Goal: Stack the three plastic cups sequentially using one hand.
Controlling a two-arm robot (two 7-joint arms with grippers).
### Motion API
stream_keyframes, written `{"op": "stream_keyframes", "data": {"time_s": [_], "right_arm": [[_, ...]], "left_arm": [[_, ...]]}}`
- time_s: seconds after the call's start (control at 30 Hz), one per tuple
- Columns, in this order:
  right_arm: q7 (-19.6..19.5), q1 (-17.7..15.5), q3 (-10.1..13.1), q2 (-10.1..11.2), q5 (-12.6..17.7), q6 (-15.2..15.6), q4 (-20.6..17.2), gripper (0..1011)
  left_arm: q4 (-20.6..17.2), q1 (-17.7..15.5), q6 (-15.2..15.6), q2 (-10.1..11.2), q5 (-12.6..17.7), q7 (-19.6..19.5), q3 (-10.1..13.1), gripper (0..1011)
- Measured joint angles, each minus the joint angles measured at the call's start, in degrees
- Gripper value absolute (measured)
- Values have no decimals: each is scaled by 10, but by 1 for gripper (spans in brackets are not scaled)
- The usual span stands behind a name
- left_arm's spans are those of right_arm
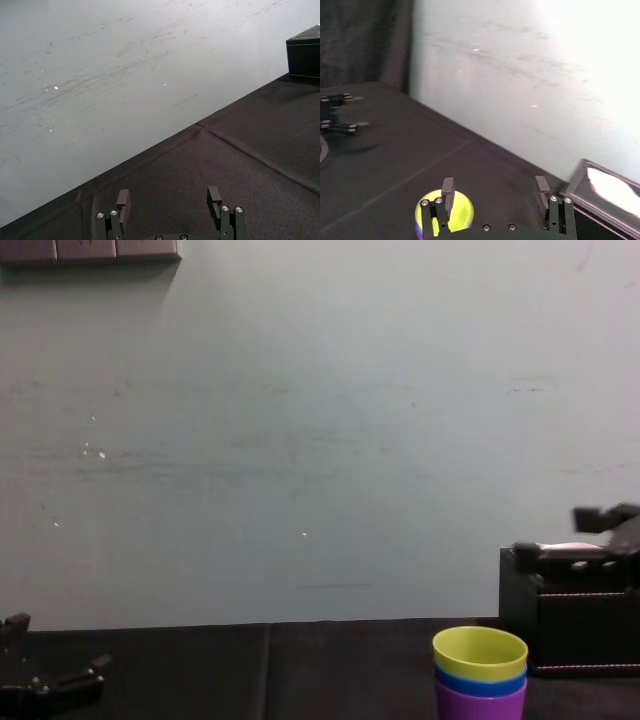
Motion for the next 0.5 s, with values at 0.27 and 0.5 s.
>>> {"op": "stream_keyframes", "data": {"time_s": [0.27, 0.5], "right_arm": [[-50, -58, 54, 10, -18, -11, -32, 1003], [-82, -96, 86, 5, -38, -28, -21, 1003]], "left_arm": [[0, 0, 0, 0, 0, 0, 0, 1011], [0, 0, 0, 0, 0, 0, 0, 1011]]}}
